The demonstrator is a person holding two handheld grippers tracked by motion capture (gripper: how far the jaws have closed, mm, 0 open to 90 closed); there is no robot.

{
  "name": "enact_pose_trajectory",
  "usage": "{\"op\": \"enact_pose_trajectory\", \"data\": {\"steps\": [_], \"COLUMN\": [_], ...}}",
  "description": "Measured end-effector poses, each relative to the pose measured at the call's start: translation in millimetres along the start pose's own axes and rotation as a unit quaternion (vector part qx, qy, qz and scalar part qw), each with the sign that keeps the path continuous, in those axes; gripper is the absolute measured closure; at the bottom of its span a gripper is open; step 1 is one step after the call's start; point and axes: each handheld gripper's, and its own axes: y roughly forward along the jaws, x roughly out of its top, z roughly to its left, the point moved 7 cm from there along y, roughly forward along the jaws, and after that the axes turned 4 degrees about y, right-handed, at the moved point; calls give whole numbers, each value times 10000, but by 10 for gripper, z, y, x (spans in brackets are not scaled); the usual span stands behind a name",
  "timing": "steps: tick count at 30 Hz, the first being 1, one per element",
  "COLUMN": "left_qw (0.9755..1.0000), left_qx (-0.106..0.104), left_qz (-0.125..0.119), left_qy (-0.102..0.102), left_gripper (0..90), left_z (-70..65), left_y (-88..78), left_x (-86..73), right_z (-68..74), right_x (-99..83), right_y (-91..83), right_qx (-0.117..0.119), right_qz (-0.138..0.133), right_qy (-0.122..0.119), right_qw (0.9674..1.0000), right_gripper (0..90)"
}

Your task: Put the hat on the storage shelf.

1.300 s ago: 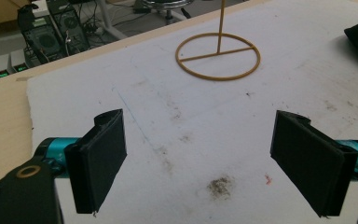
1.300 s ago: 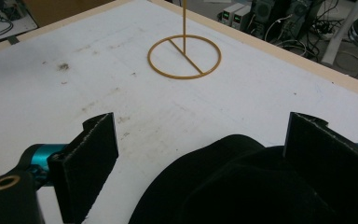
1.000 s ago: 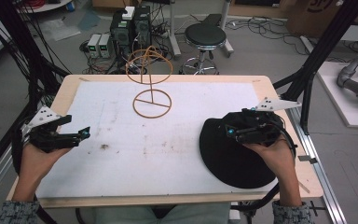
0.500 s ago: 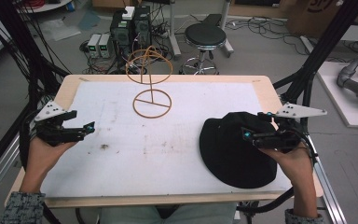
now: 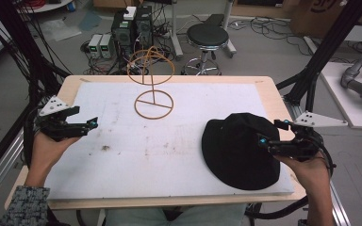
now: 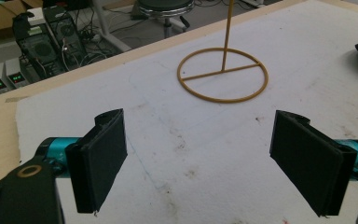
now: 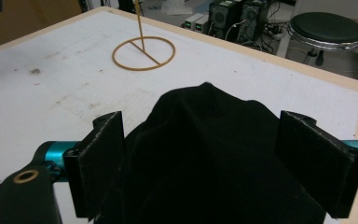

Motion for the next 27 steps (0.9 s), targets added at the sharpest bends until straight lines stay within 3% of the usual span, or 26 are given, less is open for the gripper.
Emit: {"op": "enact_pose_trajectory", "data": {"steps": [9, 14, 27], "left_qw": [9999, 10000, 10000], "left_qx": [-4, 31, 41], "left_qz": [53, 12, 31], "left_qy": [89, 22, -9], "left_gripper": [190, 190, 191], "left_z": [-28, -2, 18], "left_y": [23, -16, -63], "left_x": [9, -3, -57], "right_z": [-64, -84, -132], "right_x": [-76, -104, -171], "right_y": [66, 160, 383], "right_qx": [-63, -52, -161], "right_qz": [1, 41, 197], "right_qy": [61, 76, -92], "right_qw": [10000, 9999, 9996], "right_gripper": [181, 189, 250]}}
